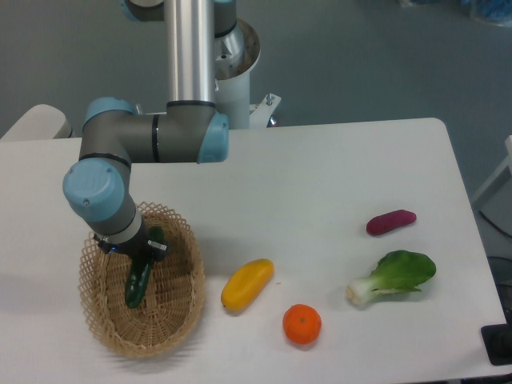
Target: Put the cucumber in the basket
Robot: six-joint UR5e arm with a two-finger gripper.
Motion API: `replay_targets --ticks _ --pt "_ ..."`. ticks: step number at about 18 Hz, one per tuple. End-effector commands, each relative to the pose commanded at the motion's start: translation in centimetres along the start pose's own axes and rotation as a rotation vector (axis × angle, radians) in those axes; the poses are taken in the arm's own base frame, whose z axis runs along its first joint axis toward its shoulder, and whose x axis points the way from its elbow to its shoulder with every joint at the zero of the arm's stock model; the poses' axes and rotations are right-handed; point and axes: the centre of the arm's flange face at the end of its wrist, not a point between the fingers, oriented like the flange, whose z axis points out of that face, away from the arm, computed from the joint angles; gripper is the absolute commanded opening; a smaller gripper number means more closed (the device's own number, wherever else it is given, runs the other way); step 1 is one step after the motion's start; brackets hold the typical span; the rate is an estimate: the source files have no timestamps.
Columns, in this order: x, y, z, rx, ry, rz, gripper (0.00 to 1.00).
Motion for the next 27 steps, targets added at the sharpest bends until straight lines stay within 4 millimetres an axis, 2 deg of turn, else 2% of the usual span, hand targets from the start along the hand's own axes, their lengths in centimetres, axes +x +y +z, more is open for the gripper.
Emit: replay_targets --ticks 1,4,9,12,15,20,24,27 --pt "-0.1 -0.2 -0.4 0.009 -0.003 0.01 1.0" --pt "-0.4 -0.7 -1.8 0.034 -0.02 0.032 1.0" --pt "-2.6 -1.4 -6.9 0.095 -0.125 0.112 1.0" --pt "-8.4 0.5 -11.1 0.137 -0.168 0.148 1.0" --pt "-14.8 3.9 -14.9 0.153 -0.21 0.255 1.0" --pt "-24.8 9.3 -15.6 0.098 -0.239 0.437 1.0" --pt "-30.5 14.2 -16.4 0.059 -0.26 0.604 1.0" --pt "-33.7 16.5 -16.0 0.064 -0.247 0.702 1.0"
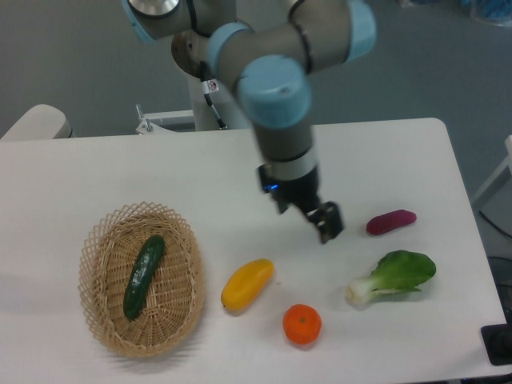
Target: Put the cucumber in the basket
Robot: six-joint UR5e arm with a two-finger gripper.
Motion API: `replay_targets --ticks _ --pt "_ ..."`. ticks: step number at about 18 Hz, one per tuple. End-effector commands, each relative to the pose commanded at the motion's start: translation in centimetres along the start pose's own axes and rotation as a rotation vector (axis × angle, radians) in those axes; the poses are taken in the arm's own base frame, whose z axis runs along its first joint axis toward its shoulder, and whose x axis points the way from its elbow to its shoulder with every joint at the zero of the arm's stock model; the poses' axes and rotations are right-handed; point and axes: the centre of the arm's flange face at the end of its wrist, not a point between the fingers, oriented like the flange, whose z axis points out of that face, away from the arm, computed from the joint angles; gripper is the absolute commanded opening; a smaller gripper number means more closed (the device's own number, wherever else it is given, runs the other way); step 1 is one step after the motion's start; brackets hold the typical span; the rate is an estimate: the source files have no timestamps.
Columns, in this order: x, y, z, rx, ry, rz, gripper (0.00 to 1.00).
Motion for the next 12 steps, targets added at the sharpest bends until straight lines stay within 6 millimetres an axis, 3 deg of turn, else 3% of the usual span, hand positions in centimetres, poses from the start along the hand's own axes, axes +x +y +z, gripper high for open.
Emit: replay_targets --ticks 5,8,12 --pt "-0.7 5.6 0.4 0.015 -0.002 0.147 1.0" --pt "-0.9 6.8 0.2 0.059 -0.018 0.129 1.0" --pt "-0.9 6.7 0.1 0.06 -0.019 0.129 1.0"
